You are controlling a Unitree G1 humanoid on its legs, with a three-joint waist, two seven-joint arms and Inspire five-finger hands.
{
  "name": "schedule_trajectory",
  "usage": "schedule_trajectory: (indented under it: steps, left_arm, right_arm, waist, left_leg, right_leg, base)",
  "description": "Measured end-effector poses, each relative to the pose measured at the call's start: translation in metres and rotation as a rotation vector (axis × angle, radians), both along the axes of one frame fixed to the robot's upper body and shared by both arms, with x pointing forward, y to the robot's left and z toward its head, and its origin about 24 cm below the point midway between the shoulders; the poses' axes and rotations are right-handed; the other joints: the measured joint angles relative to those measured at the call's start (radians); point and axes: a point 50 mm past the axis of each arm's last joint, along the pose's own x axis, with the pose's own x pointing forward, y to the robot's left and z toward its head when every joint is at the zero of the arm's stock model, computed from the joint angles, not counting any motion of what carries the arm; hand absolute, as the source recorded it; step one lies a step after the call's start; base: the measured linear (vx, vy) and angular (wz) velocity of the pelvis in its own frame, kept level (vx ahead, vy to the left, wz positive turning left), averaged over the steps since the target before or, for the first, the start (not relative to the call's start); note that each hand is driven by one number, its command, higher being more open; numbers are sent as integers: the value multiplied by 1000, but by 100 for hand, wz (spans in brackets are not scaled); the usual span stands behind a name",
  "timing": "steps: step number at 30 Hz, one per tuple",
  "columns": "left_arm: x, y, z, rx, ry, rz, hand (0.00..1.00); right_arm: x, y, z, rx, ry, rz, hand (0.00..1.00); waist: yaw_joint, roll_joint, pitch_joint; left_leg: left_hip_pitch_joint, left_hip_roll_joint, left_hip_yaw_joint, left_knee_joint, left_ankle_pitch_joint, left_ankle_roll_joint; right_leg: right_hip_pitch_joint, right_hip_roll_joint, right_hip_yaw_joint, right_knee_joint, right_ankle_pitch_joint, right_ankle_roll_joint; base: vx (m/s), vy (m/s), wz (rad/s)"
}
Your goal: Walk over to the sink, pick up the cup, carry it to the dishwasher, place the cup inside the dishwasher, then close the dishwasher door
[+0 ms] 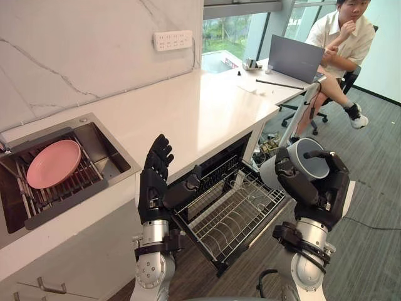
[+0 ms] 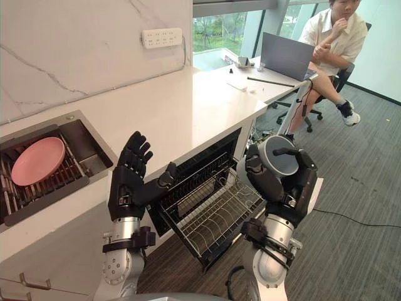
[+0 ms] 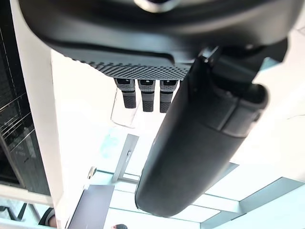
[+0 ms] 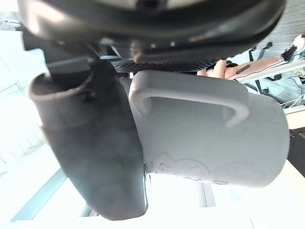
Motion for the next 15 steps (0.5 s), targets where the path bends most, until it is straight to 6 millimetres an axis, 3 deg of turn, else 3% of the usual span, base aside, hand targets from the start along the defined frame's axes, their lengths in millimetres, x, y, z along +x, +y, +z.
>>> schedule_trajectory:
  steps: [7, 15]
  left_arm:
    - [-4, -11, -5, -9, 3, -276, 90]
    - [-25, -2, -42, 37, 234, -416, 90]
  right_arm:
    - [5, 5, -6, -57, 39, 234, 30]
    - [4, -22, -72, -181, 399, 450, 30]
  waist:
    - [1, 2, -4]
    - [19, 1, -7]
  left_leg:
    - [-1, 0, 0, 0, 0, 0]
    - [-7, -1, -18, 1, 0, 0]
  right_leg:
    - [2, 1, 0, -5, 2, 1]
    - [18, -1, -16, -22, 8, 1]
  base:
    - [0, 0, 0]
    - [-1, -5, 5]
